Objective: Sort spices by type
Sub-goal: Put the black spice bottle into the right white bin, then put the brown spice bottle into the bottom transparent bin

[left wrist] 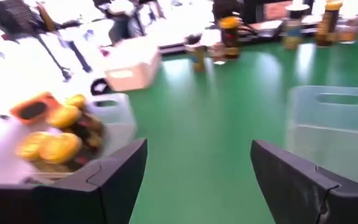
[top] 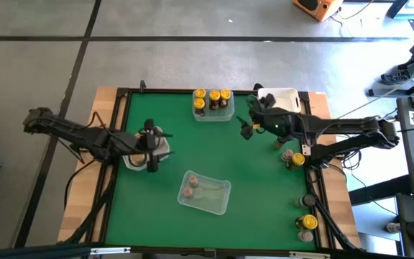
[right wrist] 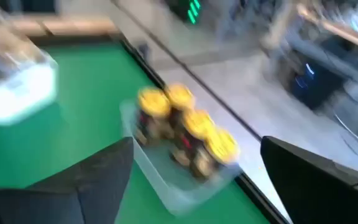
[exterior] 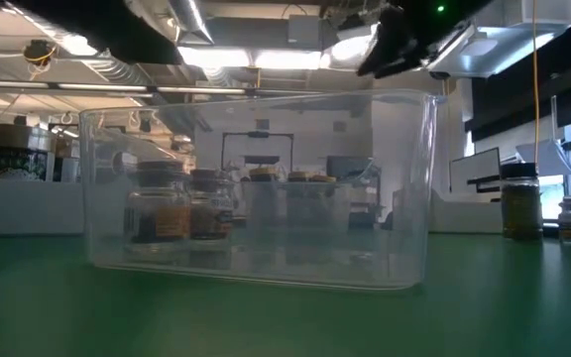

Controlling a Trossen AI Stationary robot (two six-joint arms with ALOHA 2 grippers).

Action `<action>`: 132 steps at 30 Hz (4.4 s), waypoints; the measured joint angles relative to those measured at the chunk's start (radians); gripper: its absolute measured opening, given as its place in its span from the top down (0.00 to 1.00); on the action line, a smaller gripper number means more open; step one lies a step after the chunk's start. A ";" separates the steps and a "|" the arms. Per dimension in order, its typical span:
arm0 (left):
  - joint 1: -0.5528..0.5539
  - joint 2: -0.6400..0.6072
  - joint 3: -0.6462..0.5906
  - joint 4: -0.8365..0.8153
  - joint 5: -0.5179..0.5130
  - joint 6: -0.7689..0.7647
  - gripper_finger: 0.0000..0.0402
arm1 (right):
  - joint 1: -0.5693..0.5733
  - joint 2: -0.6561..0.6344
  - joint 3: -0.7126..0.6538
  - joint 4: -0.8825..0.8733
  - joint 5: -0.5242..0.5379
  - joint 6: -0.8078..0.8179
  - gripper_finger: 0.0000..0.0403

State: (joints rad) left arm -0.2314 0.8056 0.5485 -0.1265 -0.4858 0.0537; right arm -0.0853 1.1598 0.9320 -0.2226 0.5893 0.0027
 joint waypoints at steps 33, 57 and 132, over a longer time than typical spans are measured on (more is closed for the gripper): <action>0.494 -0.053 -0.232 0.423 0.459 0.159 0.29 | -0.079 0.019 -0.076 -0.993 -0.305 1.069 0.13; 0.494 -0.053 -0.232 0.422 0.458 0.192 0.29 | -0.151 0.069 -0.146 -0.891 -0.374 1.022 0.47; 0.494 -0.053 -0.232 0.419 0.458 0.180 0.29 | -0.749 0.445 0.460 -0.945 -0.317 0.364 0.12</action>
State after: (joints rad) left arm 0.2623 0.7525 0.3161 0.2924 -0.0280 0.2340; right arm -0.8338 1.6052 1.3919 -1.1674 0.2728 0.3670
